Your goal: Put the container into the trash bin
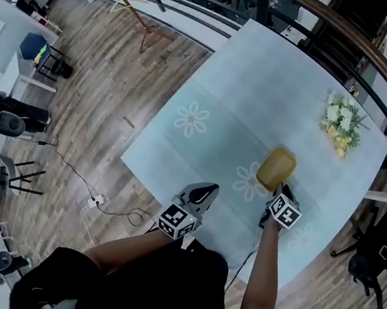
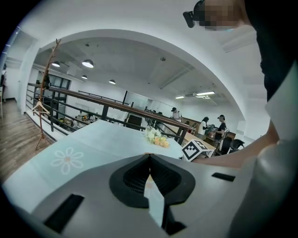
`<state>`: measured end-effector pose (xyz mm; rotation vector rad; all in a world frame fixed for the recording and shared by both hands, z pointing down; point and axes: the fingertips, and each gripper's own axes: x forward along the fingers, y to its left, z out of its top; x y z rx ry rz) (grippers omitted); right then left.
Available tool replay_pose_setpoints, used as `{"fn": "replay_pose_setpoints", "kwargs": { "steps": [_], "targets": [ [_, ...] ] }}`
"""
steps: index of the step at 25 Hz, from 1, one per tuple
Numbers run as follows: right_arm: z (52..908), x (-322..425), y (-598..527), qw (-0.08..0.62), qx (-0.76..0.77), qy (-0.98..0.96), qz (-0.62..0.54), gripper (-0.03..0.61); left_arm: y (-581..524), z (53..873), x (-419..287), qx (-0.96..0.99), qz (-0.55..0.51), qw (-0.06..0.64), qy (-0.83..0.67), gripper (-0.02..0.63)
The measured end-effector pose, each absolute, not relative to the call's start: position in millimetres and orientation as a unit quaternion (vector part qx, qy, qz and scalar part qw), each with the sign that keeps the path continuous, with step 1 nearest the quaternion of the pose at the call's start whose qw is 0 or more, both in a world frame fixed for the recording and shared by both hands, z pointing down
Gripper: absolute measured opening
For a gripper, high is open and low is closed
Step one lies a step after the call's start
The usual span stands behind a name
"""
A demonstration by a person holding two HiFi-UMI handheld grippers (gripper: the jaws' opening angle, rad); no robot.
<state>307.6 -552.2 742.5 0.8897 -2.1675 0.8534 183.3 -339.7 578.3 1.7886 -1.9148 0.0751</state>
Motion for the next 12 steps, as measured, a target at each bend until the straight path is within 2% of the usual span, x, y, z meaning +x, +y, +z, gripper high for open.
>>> {"fn": "replay_pose_setpoints", "kwargs": {
  "steps": [9,12],
  "targets": [
    [767.8,301.4,-550.5,0.359,0.339,-0.810,0.316,0.090,-327.2,578.5,172.7,0.642,0.021,0.258,-0.722,0.015],
    [769.9,301.0,-546.9,0.358,0.336,-0.811,0.317,0.048,-321.3,581.3,172.5,0.642,0.021,0.256,-0.723,0.015]
  ]
}}
